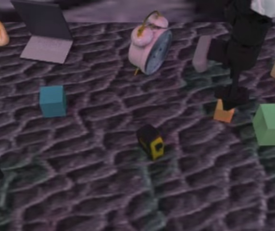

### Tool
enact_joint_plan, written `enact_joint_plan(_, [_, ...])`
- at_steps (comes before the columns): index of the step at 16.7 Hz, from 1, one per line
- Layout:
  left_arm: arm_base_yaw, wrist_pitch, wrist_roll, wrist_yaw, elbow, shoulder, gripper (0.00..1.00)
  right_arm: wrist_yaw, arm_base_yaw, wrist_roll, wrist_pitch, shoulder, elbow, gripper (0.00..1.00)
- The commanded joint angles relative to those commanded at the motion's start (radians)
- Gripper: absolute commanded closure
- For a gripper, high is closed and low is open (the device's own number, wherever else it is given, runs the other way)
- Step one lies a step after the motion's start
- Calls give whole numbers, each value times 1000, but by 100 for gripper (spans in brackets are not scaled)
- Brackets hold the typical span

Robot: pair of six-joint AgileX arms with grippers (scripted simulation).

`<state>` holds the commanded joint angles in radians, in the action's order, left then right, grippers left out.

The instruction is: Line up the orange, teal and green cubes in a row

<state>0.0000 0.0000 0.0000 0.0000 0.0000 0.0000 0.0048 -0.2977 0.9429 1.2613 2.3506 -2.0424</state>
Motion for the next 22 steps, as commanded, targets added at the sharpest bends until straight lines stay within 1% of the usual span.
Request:
enact_joint_plan(3, [0,0,0,0,0,0,0,0,-4,2,-40,12,34,0])
enact_joint_plan(9, [0,0,0,0,0,0,0,1,-7,-1,-271,81,186,0])
enact_joint_plan(14, [0,0,0,0,0,0,0,1,-7,-1,-293,91,203,0])
enact_joint_plan(22, [0,0,0,0,0,0,0,1,-7,-1,-293,91,203,60])
